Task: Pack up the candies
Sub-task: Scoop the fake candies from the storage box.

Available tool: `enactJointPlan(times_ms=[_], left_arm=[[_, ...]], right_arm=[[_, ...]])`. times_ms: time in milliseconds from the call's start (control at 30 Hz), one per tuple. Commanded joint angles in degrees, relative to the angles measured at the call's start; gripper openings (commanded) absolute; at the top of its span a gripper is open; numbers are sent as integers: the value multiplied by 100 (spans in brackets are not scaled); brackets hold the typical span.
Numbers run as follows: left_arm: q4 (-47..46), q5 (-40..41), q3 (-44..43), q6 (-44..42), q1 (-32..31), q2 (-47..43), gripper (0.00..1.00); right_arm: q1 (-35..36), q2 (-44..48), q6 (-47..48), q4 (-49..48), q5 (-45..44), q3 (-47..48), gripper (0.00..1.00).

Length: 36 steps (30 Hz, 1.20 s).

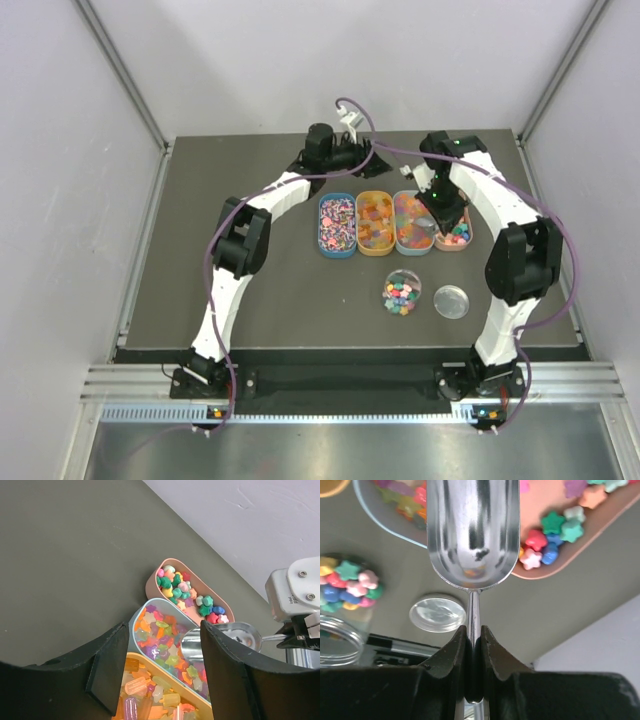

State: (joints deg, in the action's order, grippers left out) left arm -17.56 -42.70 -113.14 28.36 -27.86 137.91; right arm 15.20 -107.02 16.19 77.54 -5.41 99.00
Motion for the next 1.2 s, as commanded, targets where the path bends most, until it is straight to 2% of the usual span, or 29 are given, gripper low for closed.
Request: enactJointPlan(times_ms=[0,200,600,900,1167], left_arm=[[-415,-11,-102,-32,0,17,64],[-450,33,-340,3,-53,237,64],[-792,104,-533,-41,-167,702,64],[-1021,174,-674,38,-194,966,65],[-1267,113,-648,301,-229,1168,65]], right_arm=[[-44,217,288,780,-592,-73,0],[-35,270,315,798,-575,-584,0],[343,-82,377,780,-637,-285,0],[352,-828,403,763,-610,330,0],[378,-934,350,736,-259,190,0]])
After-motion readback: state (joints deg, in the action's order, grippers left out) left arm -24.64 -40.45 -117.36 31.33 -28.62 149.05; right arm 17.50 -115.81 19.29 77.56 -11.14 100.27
